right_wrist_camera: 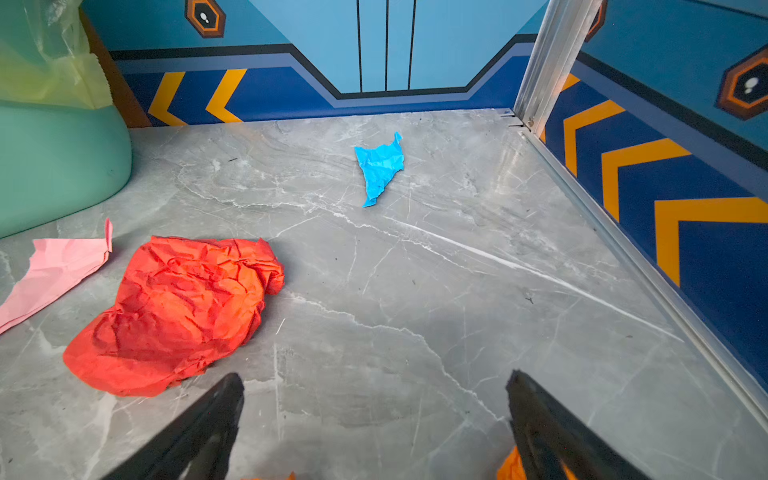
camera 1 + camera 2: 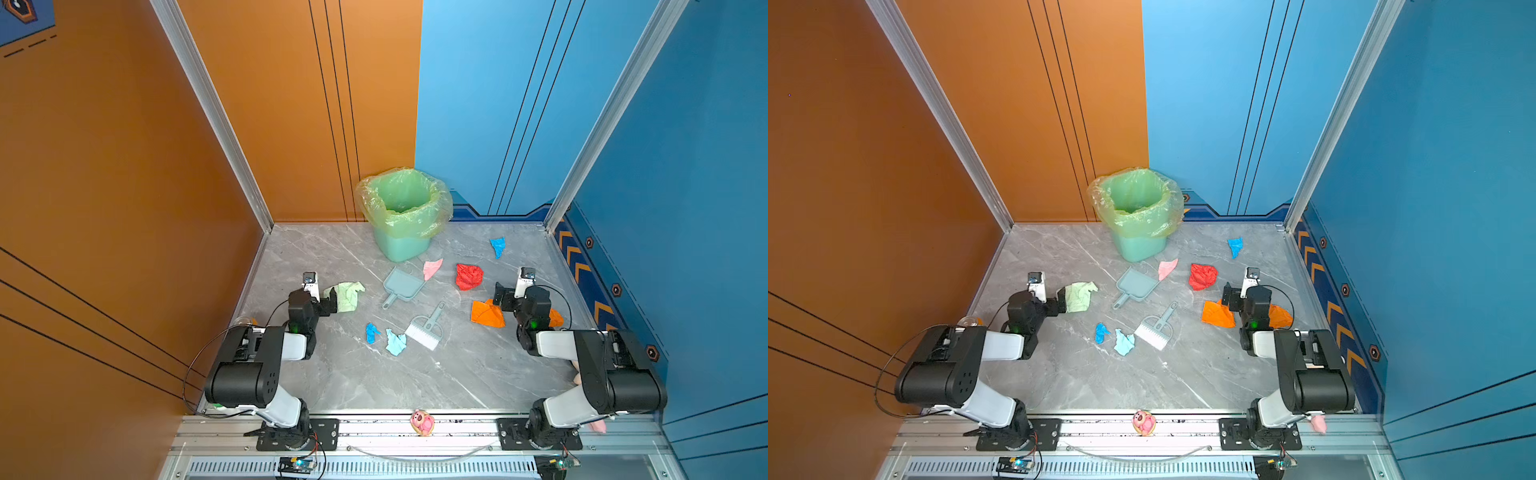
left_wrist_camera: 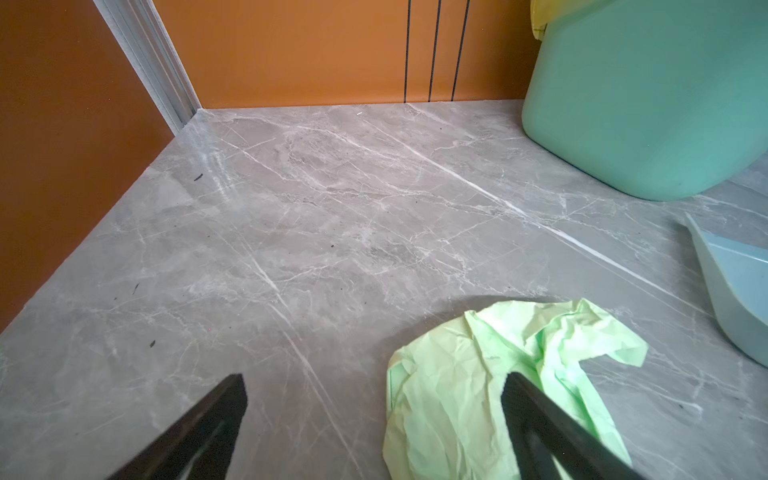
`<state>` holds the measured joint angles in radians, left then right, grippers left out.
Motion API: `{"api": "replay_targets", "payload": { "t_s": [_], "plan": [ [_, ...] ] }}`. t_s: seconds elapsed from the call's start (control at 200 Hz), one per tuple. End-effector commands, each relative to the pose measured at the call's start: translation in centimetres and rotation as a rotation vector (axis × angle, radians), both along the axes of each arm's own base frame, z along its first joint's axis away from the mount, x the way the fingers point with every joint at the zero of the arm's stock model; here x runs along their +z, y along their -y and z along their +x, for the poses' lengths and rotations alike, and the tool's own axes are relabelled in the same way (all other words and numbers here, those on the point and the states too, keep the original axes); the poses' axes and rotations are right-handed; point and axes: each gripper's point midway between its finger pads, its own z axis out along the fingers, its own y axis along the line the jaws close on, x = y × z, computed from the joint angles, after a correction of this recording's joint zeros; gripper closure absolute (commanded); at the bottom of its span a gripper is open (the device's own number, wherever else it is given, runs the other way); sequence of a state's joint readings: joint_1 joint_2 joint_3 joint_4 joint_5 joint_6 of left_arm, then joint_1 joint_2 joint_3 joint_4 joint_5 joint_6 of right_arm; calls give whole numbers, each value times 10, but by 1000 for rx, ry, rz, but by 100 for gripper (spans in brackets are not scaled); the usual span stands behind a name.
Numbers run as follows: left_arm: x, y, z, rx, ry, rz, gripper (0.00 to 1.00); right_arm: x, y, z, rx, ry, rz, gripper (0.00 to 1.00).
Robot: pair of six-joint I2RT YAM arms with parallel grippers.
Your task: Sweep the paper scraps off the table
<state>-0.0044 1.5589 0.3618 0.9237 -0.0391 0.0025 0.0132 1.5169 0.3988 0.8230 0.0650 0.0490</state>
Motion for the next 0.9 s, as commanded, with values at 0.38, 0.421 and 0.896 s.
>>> {"api": "replay_targets", "payload": {
  "t_s": [0.38, 0.421, 0.896],
  "plan": [
    [5, 1, 5, -14, 8, -1, 2, -3, 1, -1, -8, 0, 0, 0],
    [4, 1, 5, -13, 6, -1, 2, -4, 1, -1, -8, -1, -1, 0],
    [6, 6, 5, -47, 4, 3, 2, 0, -3, -3, 4, 11, -16, 0]
  ]
}}
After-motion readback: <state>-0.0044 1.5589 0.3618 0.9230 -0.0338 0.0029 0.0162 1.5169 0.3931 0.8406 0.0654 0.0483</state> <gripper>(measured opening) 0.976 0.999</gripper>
